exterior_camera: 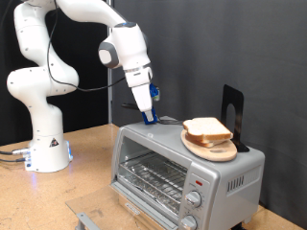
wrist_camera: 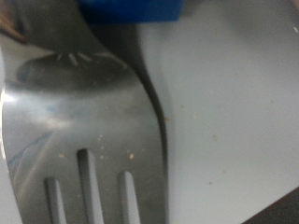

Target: Make a piece of toast with the oven

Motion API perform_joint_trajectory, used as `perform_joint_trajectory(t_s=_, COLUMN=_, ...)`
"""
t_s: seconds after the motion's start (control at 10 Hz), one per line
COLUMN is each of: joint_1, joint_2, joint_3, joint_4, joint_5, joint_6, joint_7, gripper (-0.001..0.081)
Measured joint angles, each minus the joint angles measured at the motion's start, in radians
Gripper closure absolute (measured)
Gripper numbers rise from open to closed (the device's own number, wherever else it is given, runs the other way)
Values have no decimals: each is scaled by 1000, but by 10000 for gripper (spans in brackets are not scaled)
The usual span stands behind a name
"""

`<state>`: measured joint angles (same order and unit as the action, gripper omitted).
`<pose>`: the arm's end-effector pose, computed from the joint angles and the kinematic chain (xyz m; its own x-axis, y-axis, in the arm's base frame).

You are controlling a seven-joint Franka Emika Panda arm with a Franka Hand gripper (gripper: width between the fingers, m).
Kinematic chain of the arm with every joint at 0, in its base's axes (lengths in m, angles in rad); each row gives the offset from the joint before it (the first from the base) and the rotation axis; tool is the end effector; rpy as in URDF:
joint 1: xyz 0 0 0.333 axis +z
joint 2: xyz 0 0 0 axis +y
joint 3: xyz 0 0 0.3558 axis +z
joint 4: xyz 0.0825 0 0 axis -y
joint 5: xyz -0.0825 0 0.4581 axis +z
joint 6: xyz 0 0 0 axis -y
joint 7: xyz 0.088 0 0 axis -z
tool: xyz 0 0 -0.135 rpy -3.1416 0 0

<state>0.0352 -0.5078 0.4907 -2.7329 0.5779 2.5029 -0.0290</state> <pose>0.3853 0.2053 0.3423 0.9704 0.0781 0.2284 0.1266 -0.9703 -0.2062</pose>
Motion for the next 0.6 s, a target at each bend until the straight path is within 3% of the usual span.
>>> perform_joint_trajectory(t_s=0.6, joint_1=0, joint_2=-14, joint_3=0, joint_4=0, joint_5=2, joint_6=-33, joint_7=0, gripper=-2)
